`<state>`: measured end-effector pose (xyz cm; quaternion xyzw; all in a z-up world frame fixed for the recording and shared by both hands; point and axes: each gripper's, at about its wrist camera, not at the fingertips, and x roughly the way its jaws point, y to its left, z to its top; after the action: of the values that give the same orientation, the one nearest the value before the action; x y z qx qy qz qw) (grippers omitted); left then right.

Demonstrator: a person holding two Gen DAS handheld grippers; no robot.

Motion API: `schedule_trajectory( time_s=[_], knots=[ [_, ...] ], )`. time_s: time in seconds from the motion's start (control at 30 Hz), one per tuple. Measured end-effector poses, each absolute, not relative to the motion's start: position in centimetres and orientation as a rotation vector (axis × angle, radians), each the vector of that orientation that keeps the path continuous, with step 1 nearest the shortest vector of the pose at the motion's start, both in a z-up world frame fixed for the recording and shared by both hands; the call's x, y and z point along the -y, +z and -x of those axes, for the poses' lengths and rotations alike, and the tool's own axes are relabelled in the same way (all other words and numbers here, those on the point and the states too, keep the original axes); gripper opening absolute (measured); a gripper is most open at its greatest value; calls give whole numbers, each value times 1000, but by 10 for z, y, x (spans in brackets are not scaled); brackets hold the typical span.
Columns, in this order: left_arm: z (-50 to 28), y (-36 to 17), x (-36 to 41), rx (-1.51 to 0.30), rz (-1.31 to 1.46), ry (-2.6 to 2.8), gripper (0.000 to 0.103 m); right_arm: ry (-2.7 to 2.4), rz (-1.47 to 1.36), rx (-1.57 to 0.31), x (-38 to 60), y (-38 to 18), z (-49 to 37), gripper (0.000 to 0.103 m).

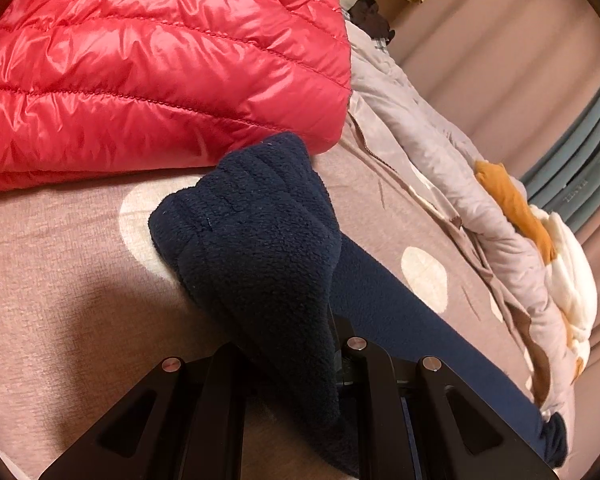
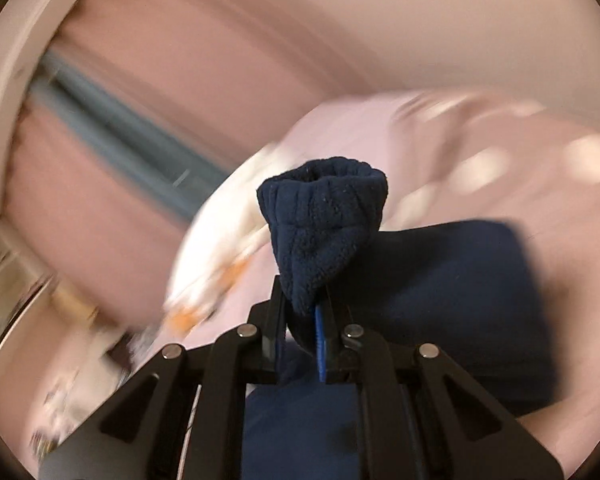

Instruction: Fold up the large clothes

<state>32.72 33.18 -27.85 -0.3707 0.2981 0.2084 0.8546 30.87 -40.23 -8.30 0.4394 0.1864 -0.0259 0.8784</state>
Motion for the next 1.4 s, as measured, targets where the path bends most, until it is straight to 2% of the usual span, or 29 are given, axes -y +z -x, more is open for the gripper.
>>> schedule_trajectory(
  time_s=[0.1,0.23,0.3,0.37,0.47,0.5,0.63,0.77,0.87,0.93,0.97,1.13,1.23,1.4],
  knots=[
    [-326,-279,-333,-619,793,431,14,139,-843,-510,297,-87,-355,15],
    [-325,-280,-335,-614,803,423,14,296,-821,-739,195,-128,-390,18],
    [-325,-280,-335,-612,804,422,14,317,-804,-827,167,-147,-394,26],
    [-325,-280,-335,-612,803,423,14,289,-771,-860,158,-151,-393,46],
    [-325,-280,-335,-612,805,422,14,214,-692,-813,165,-147,-380,66],
    [-325,-280,-335,-612,803,423,14,195,-658,-780,171,-140,-376,68],
    [-324,-281,-336,-613,801,425,14,38,-521,-659,206,-121,-384,73],
    [-324,-281,-335,-613,800,425,14,-67,-509,-660,236,-134,-398,73],
    [-324,-281,-336,-612,802,424,14,-164,-456,-747,242,-171,-414,73],
    [-324,-281,-335,-614,798,426,14,-216,-428,-884,243,-218,-427,70],
    [-324,-281,-336,-616,796,428,14,-216,-385,-860,239,-225,-426,70],
    [-331,-271,-326,-664,710,487,14,-126,-271,-855,234,-197,-417,68],
    [-340,-254,-301,-727,531,555,14,-189,-258,-774,269,-164,-381,72],
    [-340,-220,-258,-678,443,505,14,-424,-143,-693,328,-144,-323,74]
  ],
)
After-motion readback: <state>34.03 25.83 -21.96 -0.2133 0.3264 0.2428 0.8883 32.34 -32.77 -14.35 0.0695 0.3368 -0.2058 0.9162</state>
